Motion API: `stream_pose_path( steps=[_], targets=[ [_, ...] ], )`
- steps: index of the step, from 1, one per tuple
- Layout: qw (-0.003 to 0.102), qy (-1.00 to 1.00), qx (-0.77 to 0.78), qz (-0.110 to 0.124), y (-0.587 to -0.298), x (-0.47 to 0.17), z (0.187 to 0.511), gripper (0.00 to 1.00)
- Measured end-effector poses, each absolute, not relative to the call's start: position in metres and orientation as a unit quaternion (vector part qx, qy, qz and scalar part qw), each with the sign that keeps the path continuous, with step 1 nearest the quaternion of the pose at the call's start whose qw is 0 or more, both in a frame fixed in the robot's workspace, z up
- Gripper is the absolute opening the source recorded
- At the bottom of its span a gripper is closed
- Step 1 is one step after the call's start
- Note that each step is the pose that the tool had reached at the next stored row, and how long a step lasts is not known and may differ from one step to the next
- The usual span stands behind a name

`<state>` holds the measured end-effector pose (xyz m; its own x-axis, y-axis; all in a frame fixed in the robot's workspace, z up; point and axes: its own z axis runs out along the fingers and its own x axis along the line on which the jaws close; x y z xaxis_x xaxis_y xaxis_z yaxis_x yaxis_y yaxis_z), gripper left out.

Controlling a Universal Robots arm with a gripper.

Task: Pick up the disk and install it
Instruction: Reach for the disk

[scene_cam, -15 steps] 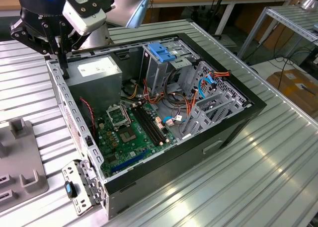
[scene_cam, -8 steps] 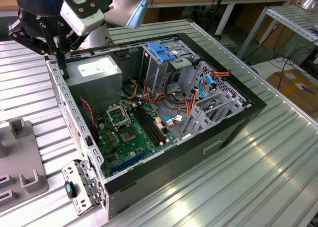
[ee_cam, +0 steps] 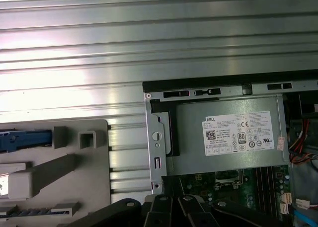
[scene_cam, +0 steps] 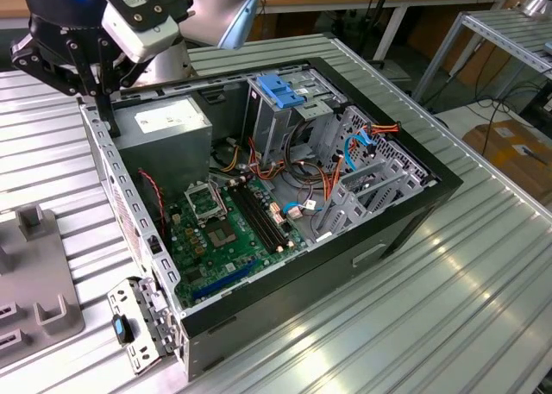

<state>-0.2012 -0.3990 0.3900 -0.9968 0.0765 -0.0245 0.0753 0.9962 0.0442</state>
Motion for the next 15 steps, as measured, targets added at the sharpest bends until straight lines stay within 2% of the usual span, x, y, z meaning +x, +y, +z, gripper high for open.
stream_pose_path(
  steps=[15],
  targets=[
    [0.013, 0.999, 0.038, 0.022, -0.3989, -0.2052, 0.3899, 0.11]
  ],
)
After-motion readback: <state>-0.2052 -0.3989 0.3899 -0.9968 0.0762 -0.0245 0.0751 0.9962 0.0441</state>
